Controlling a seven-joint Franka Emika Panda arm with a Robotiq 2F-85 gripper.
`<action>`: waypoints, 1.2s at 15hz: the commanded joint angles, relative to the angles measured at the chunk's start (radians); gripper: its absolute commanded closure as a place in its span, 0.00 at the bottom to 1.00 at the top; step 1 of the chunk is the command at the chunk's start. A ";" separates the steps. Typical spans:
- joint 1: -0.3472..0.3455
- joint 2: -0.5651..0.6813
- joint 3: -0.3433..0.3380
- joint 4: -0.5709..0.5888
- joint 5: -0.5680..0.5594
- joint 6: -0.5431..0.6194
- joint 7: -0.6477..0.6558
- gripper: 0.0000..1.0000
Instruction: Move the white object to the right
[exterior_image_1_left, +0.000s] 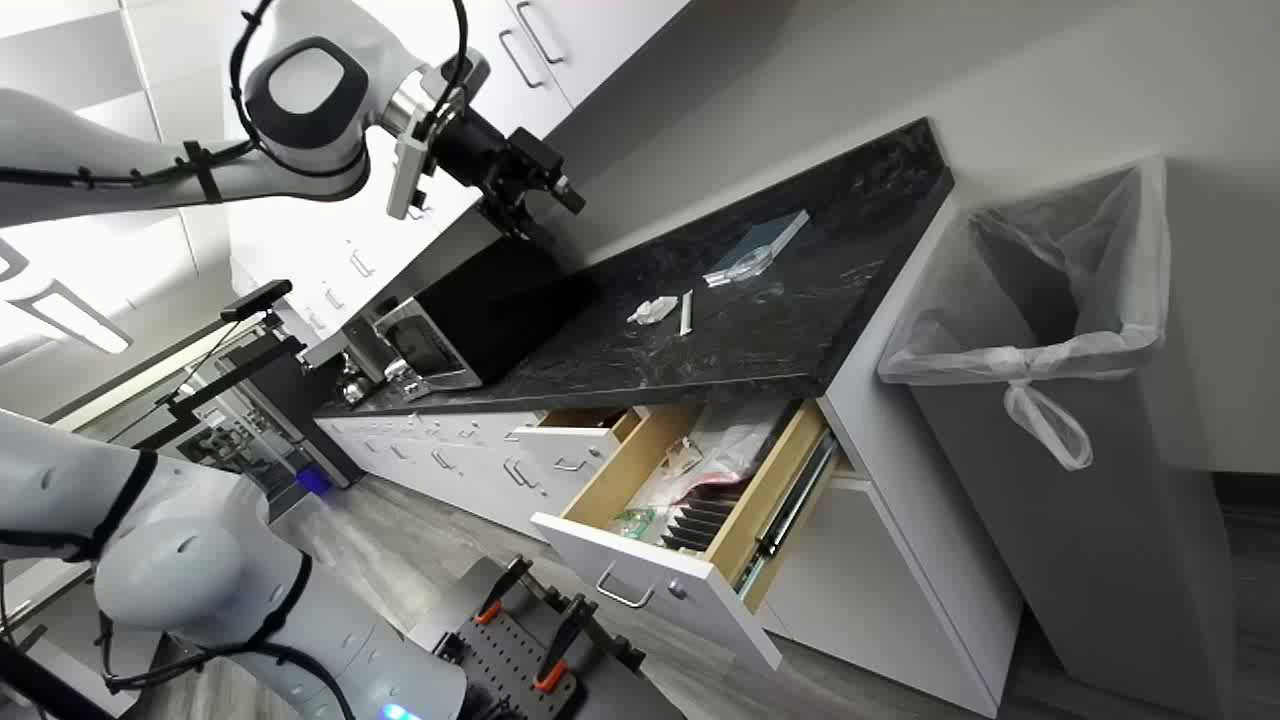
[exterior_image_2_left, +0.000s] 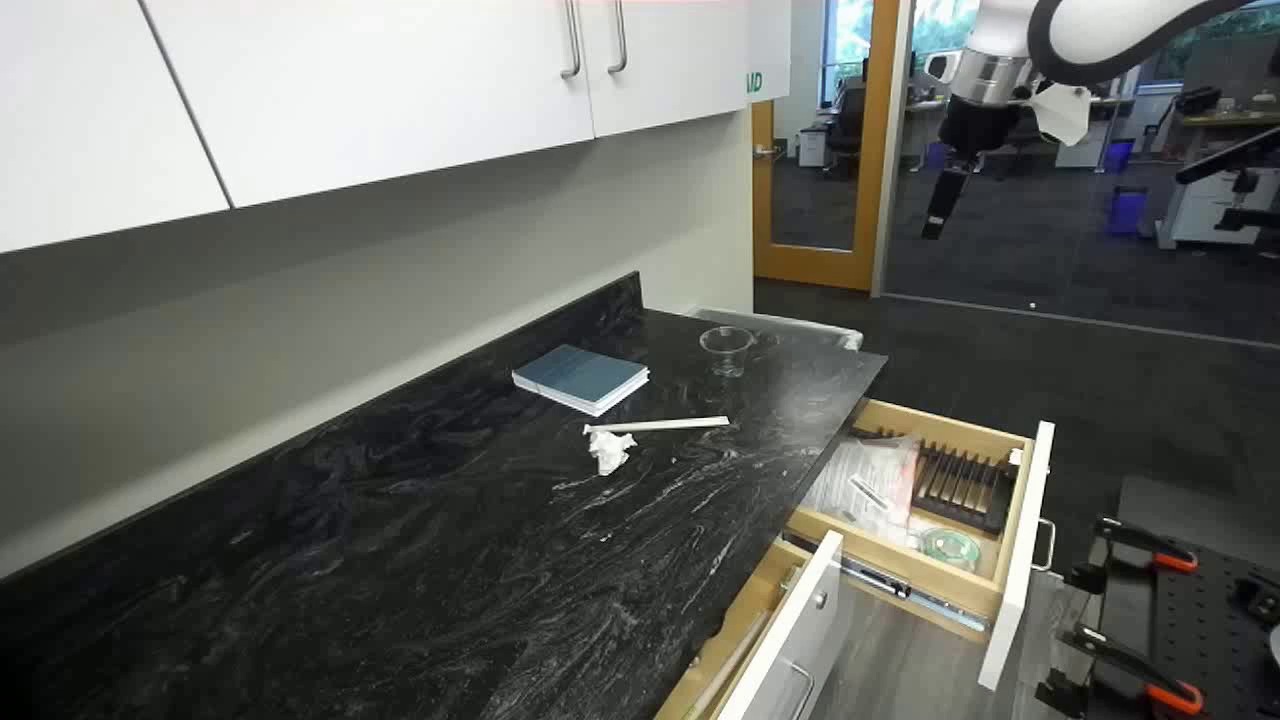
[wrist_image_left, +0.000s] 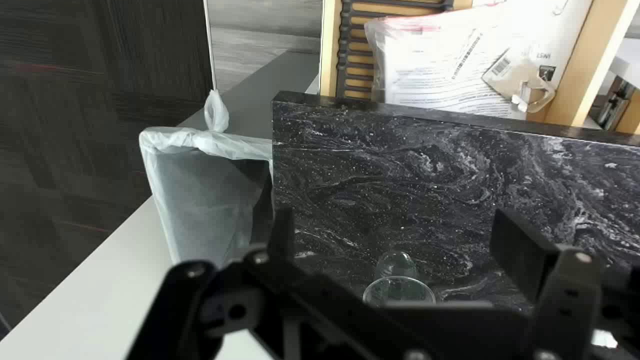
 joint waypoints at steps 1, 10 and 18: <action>-0.004 0.000 0.004 0.001 0.002 -0.002 -0.001 0.00; 0.137 0.179 -0.008 0.106 0.151 0.201 -0.256 0.00; 0.145 0.625 0.092 0.424 0.403 0.249 -0.553 0.00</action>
